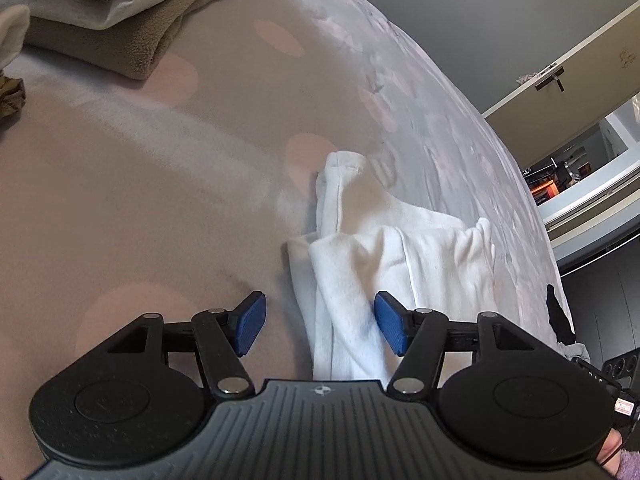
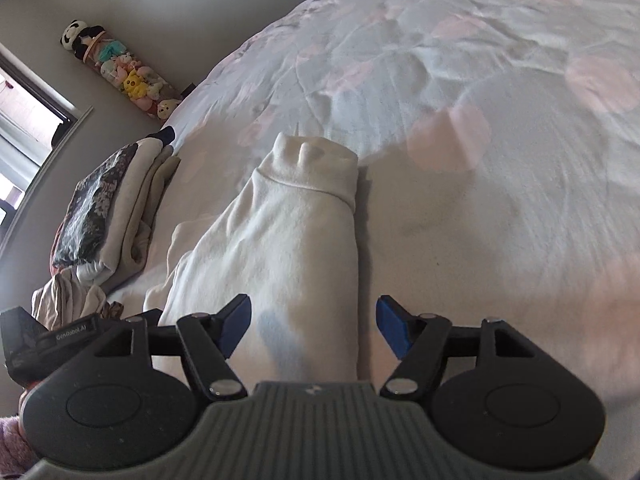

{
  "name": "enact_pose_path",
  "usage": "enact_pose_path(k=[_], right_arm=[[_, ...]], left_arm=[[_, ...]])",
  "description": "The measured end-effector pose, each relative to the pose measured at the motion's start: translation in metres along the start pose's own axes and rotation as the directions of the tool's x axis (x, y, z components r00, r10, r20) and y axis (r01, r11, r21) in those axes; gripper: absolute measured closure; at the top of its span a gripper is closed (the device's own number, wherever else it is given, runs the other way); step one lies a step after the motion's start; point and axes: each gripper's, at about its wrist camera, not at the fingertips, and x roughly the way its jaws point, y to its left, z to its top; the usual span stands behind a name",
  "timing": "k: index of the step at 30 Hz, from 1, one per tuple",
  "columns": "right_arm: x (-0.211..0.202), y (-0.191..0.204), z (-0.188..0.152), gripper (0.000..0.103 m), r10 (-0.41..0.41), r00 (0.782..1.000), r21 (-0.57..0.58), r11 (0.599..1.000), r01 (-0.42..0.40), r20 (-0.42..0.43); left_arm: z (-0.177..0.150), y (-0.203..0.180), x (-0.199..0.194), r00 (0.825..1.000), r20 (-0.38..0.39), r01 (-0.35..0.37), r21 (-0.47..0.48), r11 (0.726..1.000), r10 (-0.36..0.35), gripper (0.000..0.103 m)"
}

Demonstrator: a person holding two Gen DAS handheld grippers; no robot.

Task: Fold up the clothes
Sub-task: 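Grasp the folded shirt with both grippers and lift it off the bed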

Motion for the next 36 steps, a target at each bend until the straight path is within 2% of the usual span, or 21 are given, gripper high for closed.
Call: enact_pose_path(k=[4,7,10,12,14,15,17,19,22,27,36], right_arm=[[0.028,-0.010,0.024,0.031,0.084,0.995,0.070,0.994,-0.081,-0.049],[0.045,-0.013,0.039,0.032,0.120,0.990,0.073,0.991,-0.114,-0.075],[0.058,-0.013,0.051,0.037,0.138,0.986,0.058,0.989,-0.133,-0.092],[0.064,-0.011,0.056,0.043,0.131,0.986,0.038,0.991,-0.128,-0.106],[0.067,-0.009,0.058,0.059,0.112,0.987,0.011,0.994,-0.112,-0.113],[0.068,-0.010,0.059,0.063,0.103,0.988,0.003,0.995,-0.103,-0.113],[0.066,-0.012,0.059,0.077,0.101,0.989,0.010,0.995,-0.101,-0.110],[0.060,-0.010,0.059,0.083,0.105,0.990,0.014,0.994,-0.104,-0.098],[0.045,0.006,0.061,0.085,0.101,0.993,-0.042,0.994,-0.104,-0.067],[0.007,0.055,0.063,0.085,0.112,0.994,-0.185,0.976,-0.111,-0.003],[-0.053,0.150,0.062,0.086,0.211,0.972,-0.381,0.911,-0.158,0.101]], left_arm=[[0.009,-0.003,0.013,1.000,-0.012,0.030,0.071,0.997,-0.029,0.045],[0.012,-0.007,0.019,0.999,-0.017,0.037,0.148,0.988,-0.035,0.046],[0.017,-0.010,0.023,0.999,-0.024,0.034,0.194,0.981,-0.029,0.054],[0.021,-0.010,0.026,0.999,-0.030,0.033,0.191,0.981,-0.028,0.066],[0.023,-0.010,0.028,0.999,-0.038,0.038,0.181,0.983,-0.032,0.077],[0.022,-0.012,0.027,0.999,-0.035,0.035,0.185,0.982,-0.029,0.082],[0.021,-0.018,0.026,0.999,-0.024,0.025,0.198,0.980,-0.021,0.085],[0.019,-0.025,0.021,1.000,-0.004,0.008,0.217,0.976,-0.008,0.087],[0.019,-0.038,0.001,0.999,0.038,0.007,0.234,0.972,-0.016,0.088],[0.015,-0.061,-0.048,0.993,0.114,-0.016,0.294,0.956,-0.018,0.089],[-0.002,-0.078,-0.161,0.960,0.279,-0.061,0.321,0.945,-0.033,0.090]])
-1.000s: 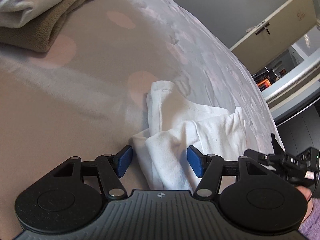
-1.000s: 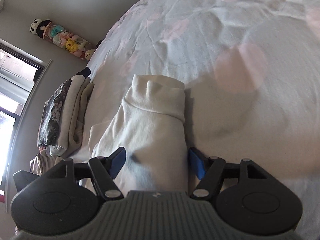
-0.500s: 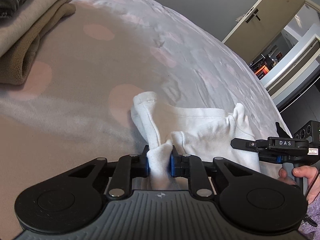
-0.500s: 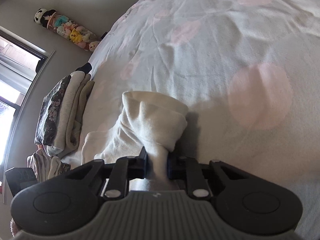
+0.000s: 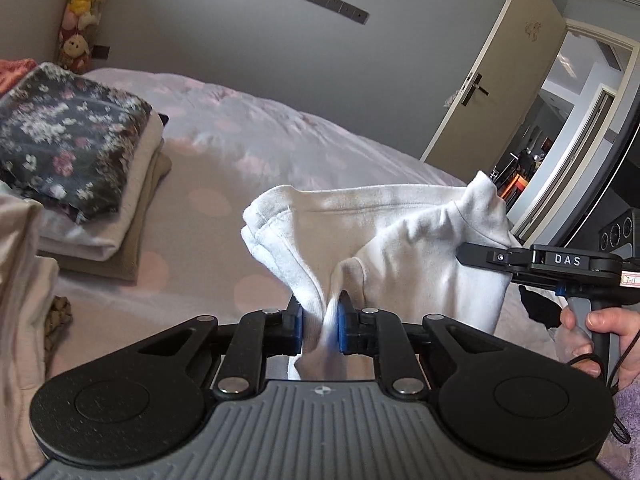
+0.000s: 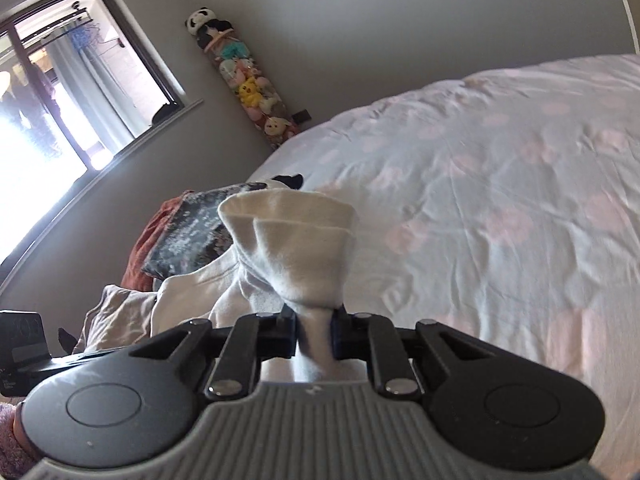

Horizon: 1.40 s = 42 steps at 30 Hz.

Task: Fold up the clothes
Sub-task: 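Grasp the folded shirt with both grippers and lift it off the bed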

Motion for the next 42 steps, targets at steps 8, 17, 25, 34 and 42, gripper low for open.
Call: enact_pose_path(k=[8,17,25,34,42], right_arm=[[0.014,0.098,0.049,0.086,0.113,0.992,-0.156,0.982,-0.104,0.049],[0.079,0.234,0.094,0.086,0.260,0.962,-0.351,0.896,-0.273,-0.085],[0.173,0.354,0.078,0.086,0.282,0.925,-0.436,0.820,-0.370,-0.255],[0.277,0.437,0.029,0.086,0.241,0.891,-0.512,0.747,-0.423,-0.383],[0.352,0.455,-0.004,0.086,0.155,0.879,-0.556,0.721,-0.413,-0.452]], left_arm=[[0.024,0.012,-0.096,0.989,0.142,-0.041,-0.028,0.999,0.045,0.090],[0.042,0.064,-0.185,0.963,0.245,-0.086,-0.110,0.990,0.111,0.090],[0.029,0.131,-0.233,0.930,0.241,-0.222,-0.240,0.945,0.279,0.090],[-0.008,0.209,-0.252,0.891,0.213,-0.273,-0.453,0.849,0.400,0.090],[-0.033,0.255,-0.245,0.872,0.150,-0.323,-0.540,0.777,0.466,0.090]])
